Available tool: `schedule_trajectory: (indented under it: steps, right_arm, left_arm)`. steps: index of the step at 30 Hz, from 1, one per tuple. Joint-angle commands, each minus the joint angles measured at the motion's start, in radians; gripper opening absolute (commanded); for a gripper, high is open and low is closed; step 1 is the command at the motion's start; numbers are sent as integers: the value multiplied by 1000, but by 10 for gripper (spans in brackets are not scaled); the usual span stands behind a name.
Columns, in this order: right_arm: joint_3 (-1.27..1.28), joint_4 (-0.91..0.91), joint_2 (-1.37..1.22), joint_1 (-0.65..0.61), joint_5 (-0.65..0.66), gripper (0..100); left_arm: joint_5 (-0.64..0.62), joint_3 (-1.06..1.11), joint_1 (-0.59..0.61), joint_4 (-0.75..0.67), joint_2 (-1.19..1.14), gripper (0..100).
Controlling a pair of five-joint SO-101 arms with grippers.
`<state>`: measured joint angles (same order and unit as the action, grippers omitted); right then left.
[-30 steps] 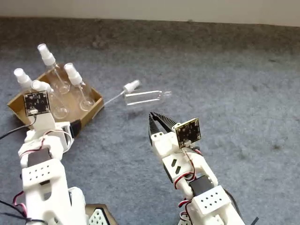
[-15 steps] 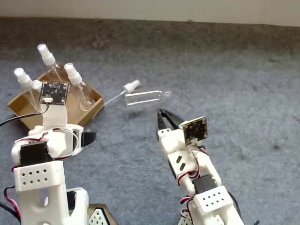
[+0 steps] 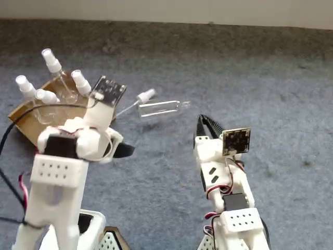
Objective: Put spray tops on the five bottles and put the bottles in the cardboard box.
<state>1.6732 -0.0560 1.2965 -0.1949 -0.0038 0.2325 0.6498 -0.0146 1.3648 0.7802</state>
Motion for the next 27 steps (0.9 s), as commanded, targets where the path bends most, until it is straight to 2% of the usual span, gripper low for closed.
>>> schedule_trajectory:
  steps: [1, 5, 9, 13, 18, 21, 27]
  right_arm:
    - [168, -4, 10, 90, 5, 5]
    - [156, -54, 10, 153, 3, 5]
    - [157, -79, 10, 170, 3, 5]
    - [160, -79, 5, 166, 3, 5]
    - [162, -79, 5, 166, 3, 5]
    - [162, -79, 4, 166, 3, 5]
    - [162, -77, 4, 166, 5, 5]
  left_arm:
    - [23, -193, -62, 6, -206, 333]
    - [207, -277, -143, -2, -317, 333]
    - [350, -380, -163, -6, -397, 333]
    - [416, -509, -166, 5, -503, 333]
    - [425, -699, -188, 20, -717, 333]
    - [434, -834, -222, 86, -843, 333]
    - [559, -1141, -271, 218, -1061, 333]
